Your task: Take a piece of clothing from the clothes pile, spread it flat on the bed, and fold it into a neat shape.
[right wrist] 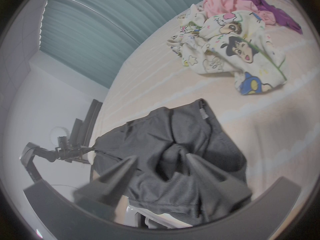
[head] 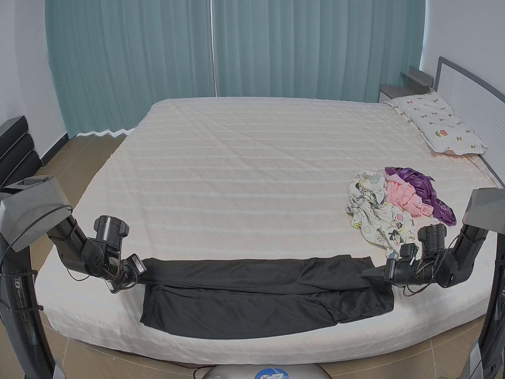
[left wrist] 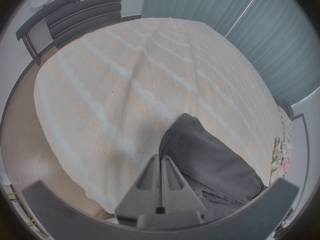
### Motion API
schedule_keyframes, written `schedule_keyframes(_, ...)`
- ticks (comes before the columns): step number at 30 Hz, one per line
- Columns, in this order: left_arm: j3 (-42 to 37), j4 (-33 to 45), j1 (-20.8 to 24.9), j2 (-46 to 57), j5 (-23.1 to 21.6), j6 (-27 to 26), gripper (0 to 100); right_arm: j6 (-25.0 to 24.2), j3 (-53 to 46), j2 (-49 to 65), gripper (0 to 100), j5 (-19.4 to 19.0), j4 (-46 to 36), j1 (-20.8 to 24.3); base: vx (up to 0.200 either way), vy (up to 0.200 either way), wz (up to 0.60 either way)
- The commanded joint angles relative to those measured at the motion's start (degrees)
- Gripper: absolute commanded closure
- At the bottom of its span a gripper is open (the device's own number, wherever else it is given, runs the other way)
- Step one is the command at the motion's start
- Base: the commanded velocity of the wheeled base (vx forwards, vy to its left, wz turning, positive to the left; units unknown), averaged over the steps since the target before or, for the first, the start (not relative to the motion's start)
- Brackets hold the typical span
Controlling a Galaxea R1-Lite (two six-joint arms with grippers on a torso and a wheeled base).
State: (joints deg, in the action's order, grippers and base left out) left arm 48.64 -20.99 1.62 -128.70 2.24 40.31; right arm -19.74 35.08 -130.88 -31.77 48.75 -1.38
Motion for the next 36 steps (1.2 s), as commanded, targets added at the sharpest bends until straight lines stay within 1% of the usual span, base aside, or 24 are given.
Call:
schedule_keyframes(1, 0.1, 0.0, -0.2, -0.4, 0.0, 0.0, 100, -0.5, -2.4, 1.9, 0, 3.6, -0.2, 0.1, 0.0, 0.0, 0.0)
schedule_keyframes(3, 0.4, 0.0, -0.2, -0.4, 0.0, 0.0, 100, -1.2, -3.5, 2.5, 0, 4.9, -0.1, 0.1, 0.0, 0.0, 0.0)
schedule_keyframes(6, 0.4, 0.0, -0.2, -0.4, 0.0, 0.0, 100, -5.3, -4.6, 3.5, 0, 6.2, 0.6, 1.2, 0.0, 0.0, 0.0)
schedule_keyframes(9, 0.4, 0.0, -0.2, -0.3, 0.0, 0.0, 100, -16.7, -4.4, 6.2, 0, 10.1, 1.6, 6.0, 0.0, 0.0, 0.0)
schedule_keyframes(11, 0.4, 0.0, -0.2, -0.3, 0.0, 0.0, 100, -20.7, -4.1, 6.8, 0, 11.9, 2.0, 8.3, 0.0, 0.0, 0.0)
schedule_keyframes(13, 0.3, 0.0, -0.2, -0.4, 0.0, 0.0, 100, -23.5, -3.4, 6.6, 0, 14.5, 1.6, 11.4, 0.0, 0.0, 0.0)
schedule_keyframes(18, 0.3, 0.0, -0.2, -0.4, 0.0, 0.0, 100, -23.9, -1.2, 3.1, 0, 19.5, 1.2, 14.5, 0.0, 0.0, 0.0)
schedule_keyframes(21, 0.3, 0.0, -0.2, -0.4, 0.0, 0.0, 100, -24.2, 0.1, 1.7, 0, 21.0, 1.1, 15.5, 0.0, 0.0, 0.0)
schedule_keyframes(25, 0.4, 0.0, -0.2, -0.5, 0.0, 0.0, 100, -24.6, 1.5, 0.6, 0, 23.4, 0.9, 15.9, 0.0, 0.0, 0.0)
schedule_keyframes(26, 0.3, 0.0, -0.2, -0.5, 0.0, 0.0, 100, -24.7, 1.6, 0.5, 100, 23.9, 0.6, 15.9, 0.0, 0.0, 0.0)
schedule_keyframes(27, 0.3, 0.0, -0.2, -0.5, 0.0, 0.0, 100, -24.7, 1.6, 0.7, 100, 25.0, -0.2, 16.1, 0.0, 0.0, 0.0)
schedule_keyframes(29, 0.3, 0.0, -0.2, -0.5, 0.0, 0.0, 100, -24.7, 1.6, 0.7, 100, 25.1, -0.3, 16.1, 0.0, 0.0, 0.0)
schedule_keyframes(30, 0.4, 0.0, -0.2, -0.5, 0.0, 0.0, 100, -24.7, 1.4, 1.0, 100, 26.5, -1.8, 16.8, 0.0, 0.0, 0.0)
schedule_keyframes(33, 0.3, 0.0, -0.2, -0.3, 0.0, 0.0, 100, -24.8, 1.6, 1.2, 100, 28.2, -2.7, 16.7, 0.0, 0.0, 0.0)
schedule_keyframes(36, 0.3, 0.1, -0.2, 0.0, 0.0, 0.0, 100, -25.2, 1.8, 2.2, 100, 28.3, -2.1, 16.2, 0.0, 0.0, 0.0)
